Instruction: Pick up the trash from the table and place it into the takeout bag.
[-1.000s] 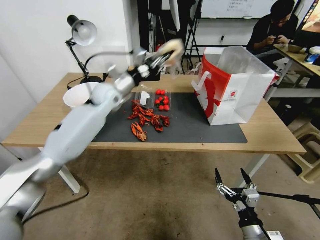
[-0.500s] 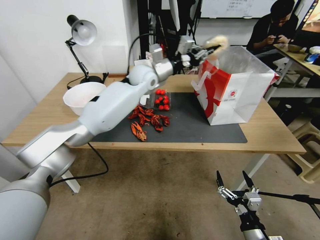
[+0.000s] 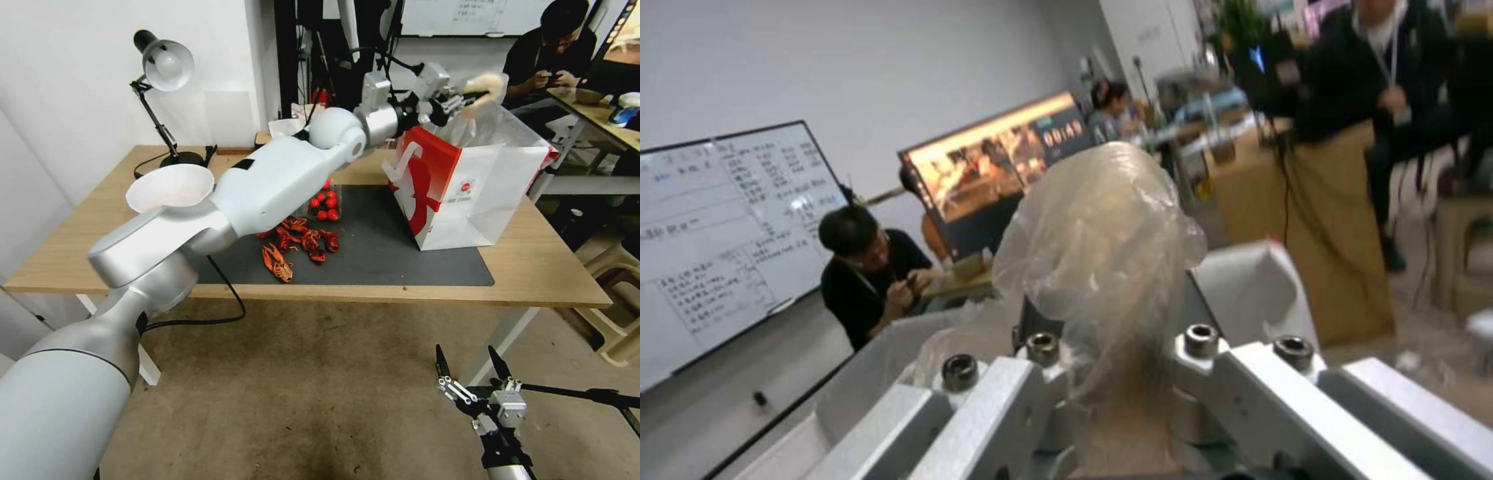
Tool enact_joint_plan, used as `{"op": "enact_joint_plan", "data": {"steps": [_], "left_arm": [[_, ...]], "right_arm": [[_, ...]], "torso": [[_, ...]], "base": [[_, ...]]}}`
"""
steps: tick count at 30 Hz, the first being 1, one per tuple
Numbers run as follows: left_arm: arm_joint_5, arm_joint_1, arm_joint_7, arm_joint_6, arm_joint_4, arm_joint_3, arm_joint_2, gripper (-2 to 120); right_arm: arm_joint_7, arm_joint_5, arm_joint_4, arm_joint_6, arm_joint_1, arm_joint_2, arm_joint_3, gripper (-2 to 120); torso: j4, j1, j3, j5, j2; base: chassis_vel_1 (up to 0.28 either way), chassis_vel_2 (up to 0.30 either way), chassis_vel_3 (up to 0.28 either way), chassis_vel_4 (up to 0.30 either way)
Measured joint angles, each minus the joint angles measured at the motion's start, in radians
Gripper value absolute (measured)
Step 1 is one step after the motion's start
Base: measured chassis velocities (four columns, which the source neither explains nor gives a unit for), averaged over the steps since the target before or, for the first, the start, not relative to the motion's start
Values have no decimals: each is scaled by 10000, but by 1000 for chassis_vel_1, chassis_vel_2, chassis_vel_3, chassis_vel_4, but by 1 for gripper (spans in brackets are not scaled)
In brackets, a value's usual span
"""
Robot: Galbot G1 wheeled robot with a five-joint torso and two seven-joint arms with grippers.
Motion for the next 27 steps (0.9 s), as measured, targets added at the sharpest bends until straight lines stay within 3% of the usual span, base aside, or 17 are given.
{"op": "enact_joint_plan", "data": {"steps": [4, 6, 10, 16, 24, 27], "left_arm": [[500, -128, -82, 25, 235, 332, -206, 17], [1169, -287, -93, 1, 498, 687, -398, 30], [1497, -382, -106, 3, 608, 875, -479, 40], [2218, -799, -20, 573, 1083, 1336, -676, 66], [2152, -1187, -26, 711, 1015, 1773, -460, 93], [1880, -1198, -391, 697, 818, 1785, -428, 99]], "right_arm": [[-1, 1, 2, 20, -13, 2, 32, 100], [-2, 9, 2, 37, -18, -1, 59, 100], [-7, -7, -1, 66, -17, -6, 81, 100], [-46, -119, -100, 223, -6, -17, 97, 100], [-48, -17, -143, 232, 67, -139, 84, 100], [-48, -6, -157, 219, 128, -146, 16, 100]], "torso": [[-1, 0, 0, 0, 0], [-2, 0, 0, 0, 0], [-3, 0, 0, 1, 0], [-1, -1, 0, -1, 0], [0, 0, 0, -2, 0], [-2, -1, 0, -1, 0]], "base": [[0, 0, 0, 0], [0, 0, 0, 0], [0, 0, 0, 0], [0, 0, 0, 0], [0, 0, 0, 0], [0, 0, 0, 0]]}}
